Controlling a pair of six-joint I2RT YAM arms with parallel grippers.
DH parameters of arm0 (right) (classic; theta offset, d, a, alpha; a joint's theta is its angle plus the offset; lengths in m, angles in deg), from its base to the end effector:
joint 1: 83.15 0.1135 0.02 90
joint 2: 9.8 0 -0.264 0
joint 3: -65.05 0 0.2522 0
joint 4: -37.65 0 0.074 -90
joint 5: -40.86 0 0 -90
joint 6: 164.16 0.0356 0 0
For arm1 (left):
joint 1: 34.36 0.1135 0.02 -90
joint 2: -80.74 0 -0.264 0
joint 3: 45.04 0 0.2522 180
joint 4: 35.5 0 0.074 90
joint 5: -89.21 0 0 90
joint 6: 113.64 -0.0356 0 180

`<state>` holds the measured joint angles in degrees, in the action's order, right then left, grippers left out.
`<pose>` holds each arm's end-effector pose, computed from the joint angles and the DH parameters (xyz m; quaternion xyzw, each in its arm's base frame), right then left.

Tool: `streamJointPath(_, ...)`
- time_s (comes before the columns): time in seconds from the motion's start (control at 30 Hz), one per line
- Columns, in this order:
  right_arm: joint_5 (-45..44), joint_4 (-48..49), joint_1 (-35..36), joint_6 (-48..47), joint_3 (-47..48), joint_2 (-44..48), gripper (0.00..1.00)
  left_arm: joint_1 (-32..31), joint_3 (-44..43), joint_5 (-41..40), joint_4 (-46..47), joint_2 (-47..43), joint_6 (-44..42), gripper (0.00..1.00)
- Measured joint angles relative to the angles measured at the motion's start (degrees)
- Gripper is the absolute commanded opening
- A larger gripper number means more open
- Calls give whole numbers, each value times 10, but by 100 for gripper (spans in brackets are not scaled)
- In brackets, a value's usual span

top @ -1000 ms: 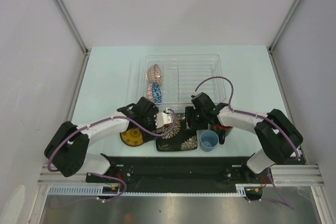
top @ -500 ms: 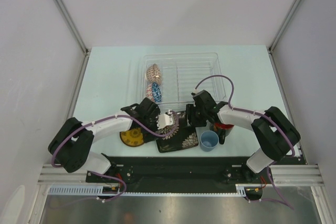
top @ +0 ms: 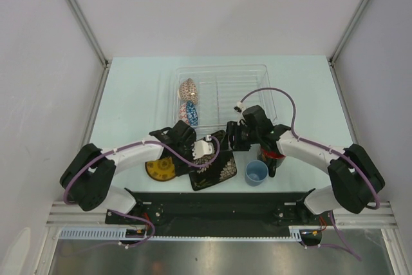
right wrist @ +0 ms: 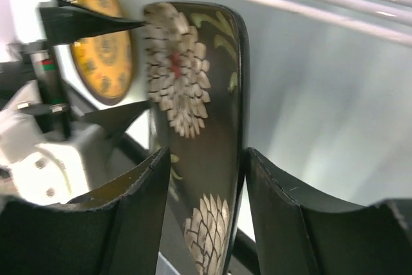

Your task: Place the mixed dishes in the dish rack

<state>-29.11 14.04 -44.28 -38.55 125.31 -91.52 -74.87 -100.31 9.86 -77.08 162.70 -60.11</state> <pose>0.2201 0.1931 0.2064 -0.0923 0.9078 0.3557 0.2023 0.1849 -0.1666 0.1604 0.6223 0.7545 -0.0977 0.1844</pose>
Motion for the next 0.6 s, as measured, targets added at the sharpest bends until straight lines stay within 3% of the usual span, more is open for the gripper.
streamJointPath(0.33,54,13,15,18,10,-15,45,-2,-2,0,0,3,5,100)
streamJointPath(0.6,62,5,27,21,31,-35,27,-3,-2,1,9,5,19,100)
